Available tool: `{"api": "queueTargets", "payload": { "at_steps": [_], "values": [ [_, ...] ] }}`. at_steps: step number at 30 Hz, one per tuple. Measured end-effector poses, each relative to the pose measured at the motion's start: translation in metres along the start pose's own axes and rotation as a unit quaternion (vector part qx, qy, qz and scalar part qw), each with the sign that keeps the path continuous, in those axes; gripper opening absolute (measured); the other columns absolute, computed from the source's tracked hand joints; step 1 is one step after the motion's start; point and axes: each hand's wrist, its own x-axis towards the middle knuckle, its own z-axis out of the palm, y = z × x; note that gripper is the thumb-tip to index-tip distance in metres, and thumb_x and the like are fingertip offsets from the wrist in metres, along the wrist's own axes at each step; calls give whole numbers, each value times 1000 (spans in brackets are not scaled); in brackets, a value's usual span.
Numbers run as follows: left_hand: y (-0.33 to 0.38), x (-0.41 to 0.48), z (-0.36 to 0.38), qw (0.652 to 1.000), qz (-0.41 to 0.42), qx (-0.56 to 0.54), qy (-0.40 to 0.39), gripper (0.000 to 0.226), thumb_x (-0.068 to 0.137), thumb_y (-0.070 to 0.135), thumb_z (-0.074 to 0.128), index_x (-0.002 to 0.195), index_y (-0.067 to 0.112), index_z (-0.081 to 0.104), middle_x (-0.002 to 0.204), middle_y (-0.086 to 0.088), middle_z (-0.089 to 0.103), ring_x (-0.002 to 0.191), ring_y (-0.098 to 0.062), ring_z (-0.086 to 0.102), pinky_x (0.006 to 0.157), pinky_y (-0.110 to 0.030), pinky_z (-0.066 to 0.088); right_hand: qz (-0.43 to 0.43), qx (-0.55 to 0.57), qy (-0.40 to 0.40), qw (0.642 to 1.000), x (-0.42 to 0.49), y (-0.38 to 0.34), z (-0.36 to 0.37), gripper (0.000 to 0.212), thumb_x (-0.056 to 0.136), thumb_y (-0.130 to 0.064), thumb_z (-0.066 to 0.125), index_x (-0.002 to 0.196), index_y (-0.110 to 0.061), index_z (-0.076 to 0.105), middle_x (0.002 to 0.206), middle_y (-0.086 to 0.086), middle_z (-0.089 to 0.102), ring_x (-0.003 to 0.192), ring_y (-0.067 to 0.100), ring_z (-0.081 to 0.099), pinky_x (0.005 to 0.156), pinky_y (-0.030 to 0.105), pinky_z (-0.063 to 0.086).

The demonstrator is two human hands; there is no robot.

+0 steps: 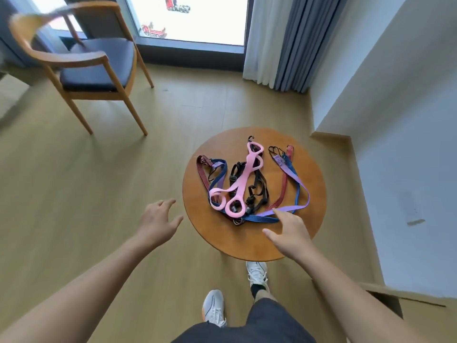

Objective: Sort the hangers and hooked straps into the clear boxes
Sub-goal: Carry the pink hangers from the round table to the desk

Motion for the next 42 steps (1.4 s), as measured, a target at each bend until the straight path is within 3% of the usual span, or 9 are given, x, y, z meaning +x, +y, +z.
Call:
{"api": "queueTargets", "payload": {
  "at_steps": [9, 14, 16, 19, 23, 26, 29, 33, 42],
  "values": [
    [52, 57, 44, 994, -82, -65, 4, 55, 98, 37, 67, 147, 16, 55, 147, -9, 57, 139, -29, 47, 112, -42, 40, 62, 211, -77, 972, 157, -36, 9, 33, 88, -33, 73, 119, -20, 72, 118, 3, 72, 102, 19, 66, 92, 38, 54],
    [89, 89, 79, 989, -114, -93, -18, 50, 97, 31, 68, 143, 13, 58, 143, -10, 58, 135, -29, 48, 111, -38, 37, 208, 340, -133, 907, 244, -39, 48, 42, 90, -20, 71, 128, -5, 64, 117, 8, 69, 107, 26, 67, 87, 40, 57],
    [98, 99, 90, 988, -113, -99, -28, 47, 97, 28, 69, 140, 12, 60, 140, -9, 60, 131, -29, 51, 109, -36, 37, 255, 342, -109, 898, 266, -41, 61, 26, 87, -13, 69, 111, -2, 68, 102, 11, 71, 93, 28, 69, 73, 36, 58],
    [105, 112, 102, 987, -115, -107, -32, 43, 96, 25, 69, 136, 12, 63, 135, -8, 62, 127, -28, 53, 104, -35, 39, 316, 335, -65, 885, 285, -47, 77, 12, 83, -3, 71, 89, -3, 60, 91, 11, 69, 80, 28, 68, 79, 40, 61],
    [111, 123, 109, 988, -109, -105, -17, 35, 93, 19, 70, 127, 12, 69, 127, -7, 67, 119, -29, 58, 94, -29, 38, 292, 242, -33, 925, 293, -52, 87, 19, 89, -19, 72, 102, -6, 68, 89, 7, 72, 66, 23, 71, 56, 30, 57],
    [115, 128, 109, 989, -100, -106, 0, 34, 93, 17, 71, 126, 11, 71, 129, -7, 68, 119, -28, 59, 94, -27, 38, 294, 252, -41, 921, 295, -49, 85, 15, 92, -15, 65, 105, -9, 71, 95, 3, 69, 84, 24, 69, 68, 29, 54],
    [121, 132, 107, 989, -92, -116, 6, 33, 94, 19, 70, 126, 13, 70, 130, -5, 68, 123, -26, 58, 95, -26, 37, 251, 270, -42, 928, 286, -40, 82, 9, 87, -14, 64, 89, -18, 71, 91, 1, 72, 76, 17, 65, 59, 27, 51],
    [129, 138, 104, 989, -84, -124, -4, 33, 96, 21, 66, 128, 14, 69, 131, -3, 67, 123, -24, 57, 96, -28, 39, 241, 305, -41, 921, 284, -38, 82, 20, 82, -25, 75, 79, -29, 56, 88, 2, 71, 80, 27, 72, 71, 40, 62],
    [128, 145, 105, 987, -79, -140, 11, 32, 94, 16, 69, 126, 13, 71, 127, -4, 70, 118, -23, 62, 98, -36, 48, 242, 332, -96, 907, 296, -41, 85, 11, 82, -22, 80, 77, -24, 71, 84, -2, 74, 76, 21, 69, 61, 31, 54]
  ]
}}
